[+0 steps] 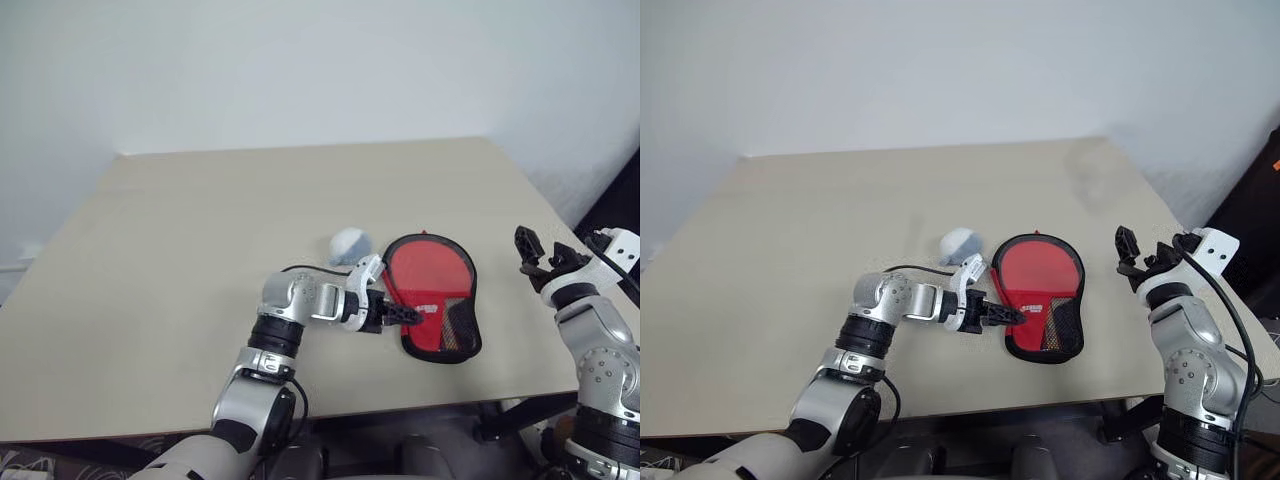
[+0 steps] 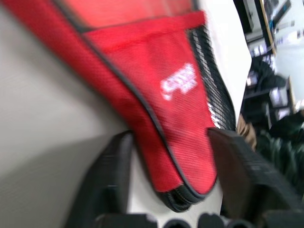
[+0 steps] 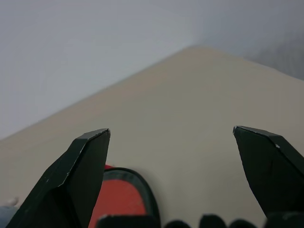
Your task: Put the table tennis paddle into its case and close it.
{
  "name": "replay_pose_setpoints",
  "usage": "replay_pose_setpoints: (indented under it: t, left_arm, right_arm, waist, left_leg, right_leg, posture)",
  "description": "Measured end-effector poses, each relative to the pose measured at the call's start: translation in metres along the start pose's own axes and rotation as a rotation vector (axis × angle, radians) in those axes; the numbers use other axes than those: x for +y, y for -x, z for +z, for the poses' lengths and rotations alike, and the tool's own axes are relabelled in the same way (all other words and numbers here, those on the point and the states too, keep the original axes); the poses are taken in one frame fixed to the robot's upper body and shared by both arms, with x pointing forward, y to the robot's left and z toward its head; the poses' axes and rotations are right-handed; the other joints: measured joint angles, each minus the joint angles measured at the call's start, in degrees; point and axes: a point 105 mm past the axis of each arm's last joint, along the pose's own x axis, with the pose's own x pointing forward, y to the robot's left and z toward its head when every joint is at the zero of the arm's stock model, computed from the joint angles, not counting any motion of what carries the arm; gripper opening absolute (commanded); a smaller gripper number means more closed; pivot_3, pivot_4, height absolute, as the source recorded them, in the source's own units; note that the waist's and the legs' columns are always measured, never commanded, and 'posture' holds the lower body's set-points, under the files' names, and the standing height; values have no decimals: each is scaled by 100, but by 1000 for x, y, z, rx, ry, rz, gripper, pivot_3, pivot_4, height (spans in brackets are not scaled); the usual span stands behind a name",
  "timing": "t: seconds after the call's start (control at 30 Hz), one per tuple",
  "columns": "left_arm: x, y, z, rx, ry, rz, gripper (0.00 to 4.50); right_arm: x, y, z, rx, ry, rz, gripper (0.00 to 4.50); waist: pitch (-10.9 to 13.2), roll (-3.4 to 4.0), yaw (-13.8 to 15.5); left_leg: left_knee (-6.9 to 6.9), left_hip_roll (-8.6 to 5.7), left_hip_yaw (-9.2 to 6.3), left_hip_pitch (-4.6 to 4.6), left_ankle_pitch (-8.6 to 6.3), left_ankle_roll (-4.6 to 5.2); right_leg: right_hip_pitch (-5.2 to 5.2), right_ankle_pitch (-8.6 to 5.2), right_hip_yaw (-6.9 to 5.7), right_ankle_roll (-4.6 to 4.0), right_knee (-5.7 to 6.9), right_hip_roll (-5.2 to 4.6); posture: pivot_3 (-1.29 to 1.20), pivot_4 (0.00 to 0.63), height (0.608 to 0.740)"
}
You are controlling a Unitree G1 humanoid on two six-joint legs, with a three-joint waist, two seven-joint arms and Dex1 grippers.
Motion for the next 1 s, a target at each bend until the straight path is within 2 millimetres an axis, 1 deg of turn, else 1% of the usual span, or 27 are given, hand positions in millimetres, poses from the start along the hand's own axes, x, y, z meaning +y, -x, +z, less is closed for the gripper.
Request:
replay_pose_setpoints:
  t: [0.1, 0.13, 0.33, 0.4, 0.43, 0.5, 0.57, 0.63, 0.7, 0.8, 0.9, 1.0]
  left_arm:
    - [1, -3, -3, 9, 35, -4, 254]
    - [1, -4, -4, 10, 44, -8, 47]
    - [0, -5, -6, 26, 76, -25, 47]
    - [-1, -1, -9, 48, 82, -37, 47]
    - [0, 5, -10, 65, 79, -38, 47]
    - [-4, 23, -13, 99, 31, -83, 47]
    - [-11, 51, -18, 122, -28, -150, 47]
    - [-16, 76, -27, 155, -81, -197, 47]
    - [-18, 85, -37, 190, -101, -216, 47]
    - [-19, 86, -58, 254, -116, -235, 47]
    - [-23, 84, -68, 302, -107, -271, 47]
    - [-13, 90, -79, 329, -75, -238, 47]
  right_arm:
    - [-6, 0, 0, 1, 4, -32, 4500]
    - [-8, 0, -1, 1, 7, -41, 4500]
    - [-12, 0, -1, 2, 9, -69, 4500]
    - [-13, 1, -2, 4, 10, -71, 4500]
    - [-13, 1, -3, 7, 9, -72, 4500]
    - [-13, 2, -4, 11, 9, -73, 4500]
    - [-14, 2, -6, 16, 10, -75, 4500]
    - [-16, 3, -8, 25, 18, -82, 4500]
    - [-14, 3, -11, 39, 23, -76, 4500]
    - [-9, 2, -17, 68, 27, -55, 4500]
    - [-6, 2, -22, 97, 27, -43, 4500]
    - [-4, 5, -24, 125, 25, -31, 4500]
  waist:
    - [0, 0, -1]
    - [0, 0, -1]
    - [0, 0, -2]
    - [0, 0, -7]
    - [0, 0, -16]
    - [0, 2, -58]
    - [-1, 7, -167]
    - [-2, 17, -201]
    - [-1, 20, -190]
    - [1, 17, -138]
    - [1, 14, -145]
    - [0, 19, -173]
  left_leg:
    - [-1, 0, 0, -2, 0, 0]
    - [-1, 0, 1, -2, 0, 0]
    - [-2, -1, 0, -2, 0, 0]
    - [-4, 0, 0, -1, 0, 0]
    - [-5, 0, 0, -2, 0, 0]
    - [-16, 2, 1, -1, 1, -2]
    - [-32, 5, 1, 3, 2, -3]
    - [-38, 7, 3, 6, 1, -2]
    - [-36, 5, 3, 7, 1, -2]
    - [-24, 1, 1, 1, 1, -2]
    - [-20, 1, 0, 0, 1, -1]
    - [-34, 6, 0, 5, 1, -1]
  right_leg:
    - [-2, 0, 1, 0, 0, 0]
    - [-2, 0, 1, 0, -1, 0]
    - [-1, 0, 1, 0, -1, -1]
    - [-3, 0, 1, 0, -1, 0]
    - [-5, 0, 1, 0, 0, 0]
    - [-10, 0, 3, -1, 3, 2]
    - [-16, -1, 5, -3, 6, 2]
    - [-18, -1, 9, -4, 5, 4]
    - [-15, -1, 9, -3, 3, 2]
    - [-10, -1, 8, -3, 1, -1]
    - [-10, -1, 8, -3, 2, 0]
    - [-17, -2, 9, -5, 4, 6]
  posture:
    - [0, 0, 740]
    - [0, 0, 740]
    - [0, 0, 740]
    - [0, 0, 740]
    - [0, 0, 740]
    - [0, 0, 740]
    - [0, 0, 740]
    - [0, 0, 740]
    - [0, 0, 740]
    - [0, 0, 740]
    - [0, 0, 740]
    - [0, 0, 740]
